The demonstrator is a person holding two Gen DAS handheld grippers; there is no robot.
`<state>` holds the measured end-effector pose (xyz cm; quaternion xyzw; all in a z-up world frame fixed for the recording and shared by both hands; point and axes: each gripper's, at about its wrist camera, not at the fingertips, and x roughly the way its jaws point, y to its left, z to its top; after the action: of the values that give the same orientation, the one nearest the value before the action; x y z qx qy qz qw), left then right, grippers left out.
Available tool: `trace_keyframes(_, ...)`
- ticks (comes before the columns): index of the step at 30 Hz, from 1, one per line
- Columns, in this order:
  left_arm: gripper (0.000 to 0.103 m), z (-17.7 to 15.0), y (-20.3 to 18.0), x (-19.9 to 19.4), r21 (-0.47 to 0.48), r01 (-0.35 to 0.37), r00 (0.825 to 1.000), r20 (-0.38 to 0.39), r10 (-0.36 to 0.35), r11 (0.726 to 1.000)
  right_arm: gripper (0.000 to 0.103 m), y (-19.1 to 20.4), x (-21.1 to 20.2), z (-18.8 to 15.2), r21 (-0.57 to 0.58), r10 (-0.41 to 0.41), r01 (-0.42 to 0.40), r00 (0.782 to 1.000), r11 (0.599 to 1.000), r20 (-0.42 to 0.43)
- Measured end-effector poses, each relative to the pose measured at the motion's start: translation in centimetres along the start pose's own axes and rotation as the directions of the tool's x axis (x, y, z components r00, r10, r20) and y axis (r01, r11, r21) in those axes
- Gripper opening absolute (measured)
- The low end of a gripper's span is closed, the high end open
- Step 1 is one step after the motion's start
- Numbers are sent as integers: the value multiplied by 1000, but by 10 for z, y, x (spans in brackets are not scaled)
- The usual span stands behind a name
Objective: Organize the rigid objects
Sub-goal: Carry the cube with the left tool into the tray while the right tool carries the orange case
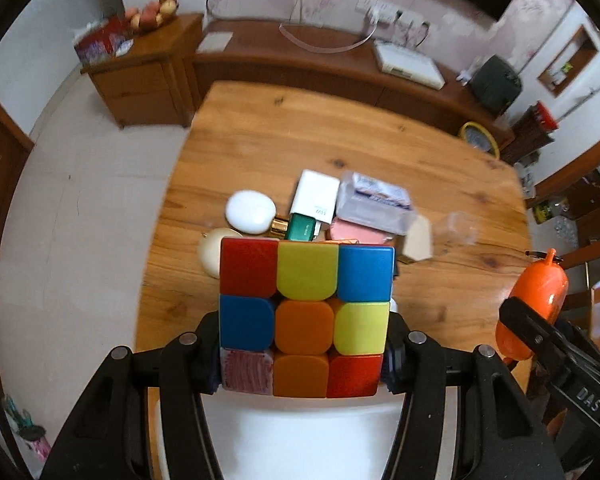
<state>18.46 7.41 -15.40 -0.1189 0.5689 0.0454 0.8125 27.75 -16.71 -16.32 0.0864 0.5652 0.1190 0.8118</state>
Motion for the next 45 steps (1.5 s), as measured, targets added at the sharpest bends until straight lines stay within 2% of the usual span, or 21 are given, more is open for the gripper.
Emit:
trace_keyframes(2, 60, 2, -3, -17, 37, -5, 1000, 28, 4, 999, 81, 7, -30, -12, -39, 31, -30, 999, 999, 25)
trace_keyframes(5, 60, -13, -7, -31, 93, -27, 998, 54, 22, 995, 81, 25, -52, -29, -103, 60, -56, 998, 993, 36)
trace_keyframes(9, 60, -50, 0, -46, 144, -9, 1000, 28, 5, 990, 81, 34, -65, -74, -175, 93, -96, 995, 980, -27)
trace_keyframes(14, 60, -100, -2, -37, 215, -32, 998, -45, 42, 976, 81, 31, -40, -126, -209, 74, -102, 988, 973, -139)
trace_keyframes(17, 60, -121, -7, -22, 238, -40, 994, -87, 63, 970, 81, 25, -11, -150, -200, 55, -101, 974, 975, -220)
trace_keyframes(22, 60, -145, -13, 15, 304, -82, 984, -124, 125, 949, 81, 26, 22, -178, -218, 8, -77, 954, 973, -300)
trace_keyframes(25, 60, -153, -13, 40, 327, -122, 974, -143, 177, 937, 81, 28, 37, -187, -261, -46, -37, 950, 965, -309)
trace_keyframes(26, 60, -155, -11, 50, 329, -128, 969, -158, 188, 936, 81, 31, 41, -189, -296, -89, -3, 951, 955, -295)
trace_keyframes(29, 60, -158, -7, 68, 336, -139, 960, -184, 210, 932, 81, 39, 46, -190, -364, -147, 44, 954, 930, -261)
trace_keyframes(33, 60, -158, -2, 86, 338, -143, 952, -208, 222, 930, 81, 43, 57, -191, -438, -239, 123, 946, 890, -220)
trace_keyframes(41, 60, -158, -1, 104, 344, -146, 949, -216, 230, 927, 81, 42, 69, -197, -531, -371, 237, 915, 813, -160)
trace_keyframes(45, 60, -161, -1, 109, 348, -135, 946, -233, 225, 928, 81, 38, 71, -200, -550, -404, 264, 903, 792, -147)
